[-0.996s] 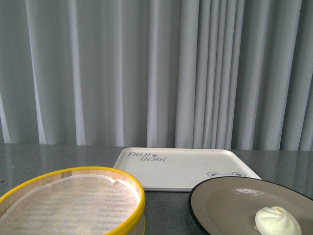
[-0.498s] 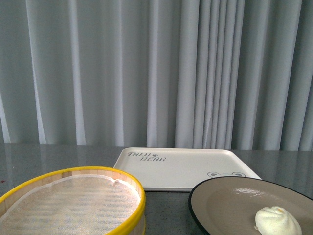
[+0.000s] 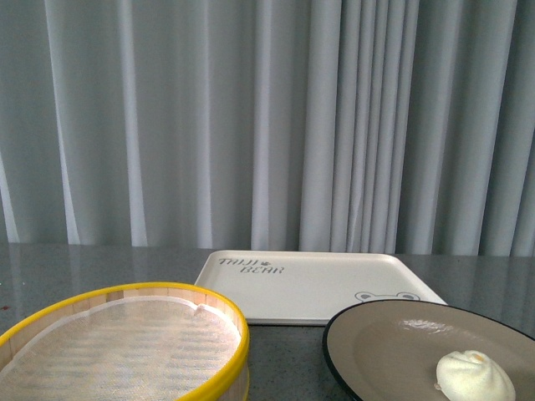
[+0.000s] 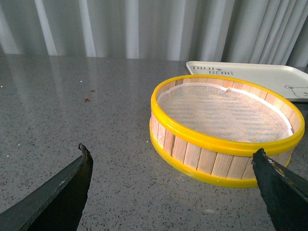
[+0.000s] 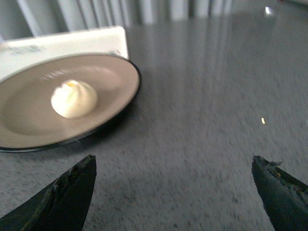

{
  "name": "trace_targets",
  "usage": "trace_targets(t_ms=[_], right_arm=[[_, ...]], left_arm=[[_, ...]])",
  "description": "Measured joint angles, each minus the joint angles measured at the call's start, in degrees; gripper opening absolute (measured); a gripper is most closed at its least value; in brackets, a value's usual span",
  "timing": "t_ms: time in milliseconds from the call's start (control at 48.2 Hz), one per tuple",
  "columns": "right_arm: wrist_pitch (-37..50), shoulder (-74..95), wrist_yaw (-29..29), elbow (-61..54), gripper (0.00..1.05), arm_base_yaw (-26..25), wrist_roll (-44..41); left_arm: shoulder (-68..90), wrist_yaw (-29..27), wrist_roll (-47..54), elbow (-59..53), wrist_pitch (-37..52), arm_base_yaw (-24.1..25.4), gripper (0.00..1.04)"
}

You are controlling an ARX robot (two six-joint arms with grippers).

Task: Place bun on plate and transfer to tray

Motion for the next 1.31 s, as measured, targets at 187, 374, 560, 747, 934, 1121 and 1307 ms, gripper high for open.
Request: trace_targets(t_ms=[187, 374, 560, 747, 934, 1121, 1307], right_arm=[[-2.4, 11.4, -14.6, 9.7, 0.96, -7.2, -12.2], [-14.5, 19.3, -24.0, 16.7, 0.96, -15.1, -45.7], [-15.0, 24.0, -24.1, 17.3, 0.96, -10.6, -74.9], [0.6, 36.9, -24.0, 17.0, 0.96, -5.4, -92.0], [11.2, 49.9, -23.9, 17.7, 0.96, -2.2, -96.5], [15.9, 56.0, -23.8, 19.8, 0.96, -0.7, -98.0], [21.5, 61.2, -24.0, 20.5, 0.96, 1.8, -99.5]], left_arm=[[0.0, 0.0, 0.0, 0.0, 0.0, 0.0, 0.98], [0.0, 0.0, 0.0, 0.0, 0.0, 0.0, 0.98], [0.0, 0.0, 0.0, 0.0, 0.0, 0.0, 0.98], [0.0, 0.0, 0.0, 0.0, 0.0, 0.0, 0.98], [0.0, 0.0, 0.0, 0.0, 0.0, 0.0, 0.98], [0.0, 0.0, 0.0, 0.0, 0.0, 0.0, 0.98], [0.0, 0.0, 0.0, 0.0, 0.0, 0.0, 0.98]])
